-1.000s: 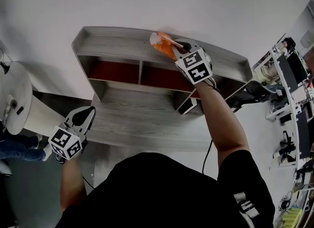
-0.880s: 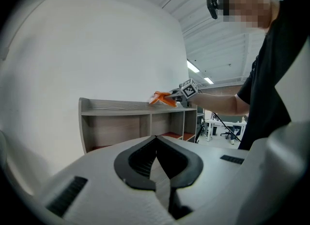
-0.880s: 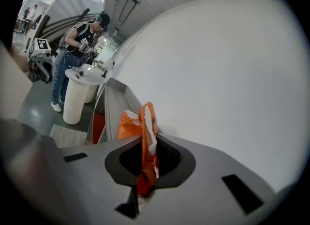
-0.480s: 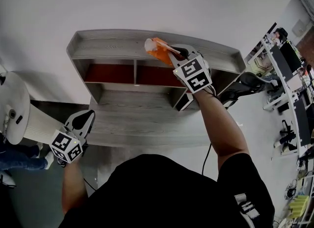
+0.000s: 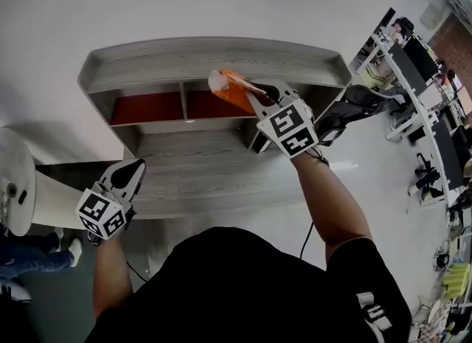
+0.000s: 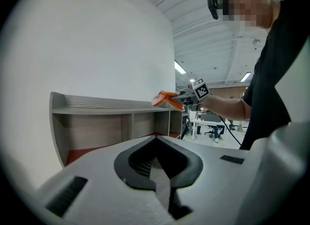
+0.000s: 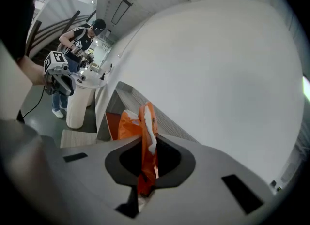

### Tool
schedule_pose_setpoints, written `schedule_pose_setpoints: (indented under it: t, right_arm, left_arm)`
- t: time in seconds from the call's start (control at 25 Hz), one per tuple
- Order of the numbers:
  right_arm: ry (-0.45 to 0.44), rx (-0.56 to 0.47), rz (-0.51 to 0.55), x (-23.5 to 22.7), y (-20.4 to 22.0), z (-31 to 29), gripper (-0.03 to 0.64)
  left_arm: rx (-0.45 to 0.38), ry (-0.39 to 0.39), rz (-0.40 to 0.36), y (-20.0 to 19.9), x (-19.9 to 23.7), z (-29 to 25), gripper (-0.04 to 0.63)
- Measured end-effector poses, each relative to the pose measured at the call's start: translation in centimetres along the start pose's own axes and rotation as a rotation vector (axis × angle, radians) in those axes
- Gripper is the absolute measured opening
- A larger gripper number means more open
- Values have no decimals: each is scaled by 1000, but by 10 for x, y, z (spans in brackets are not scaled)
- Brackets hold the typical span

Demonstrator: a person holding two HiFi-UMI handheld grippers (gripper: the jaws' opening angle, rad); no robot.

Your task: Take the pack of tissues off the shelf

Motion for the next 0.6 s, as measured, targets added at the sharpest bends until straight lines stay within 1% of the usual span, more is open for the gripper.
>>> schedule_pose_setpoints:
  t: [0.12,0.32,0.6]
  right_arm:
    - [14,15,-25,3,13,14,15]
    - [40,57,-37,9,37,33,15]
    - [50,119,-118,24,74,54,15]
  left_arm:
    - [5,37,-4,-1,-4,-14,17]
    - [7,87,-5,-2,-11,-33,17]
    - [20,144,-8,3,-21,-52,17]
Point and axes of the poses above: the fingertips, and each gripper's own axes: z backward along the fingers, x to its left, y out of its underside, the point moved 8 cm from there along z, backward along the fingers, and after that the axes turned 4 degrees about -z, right-handed, at the moved point
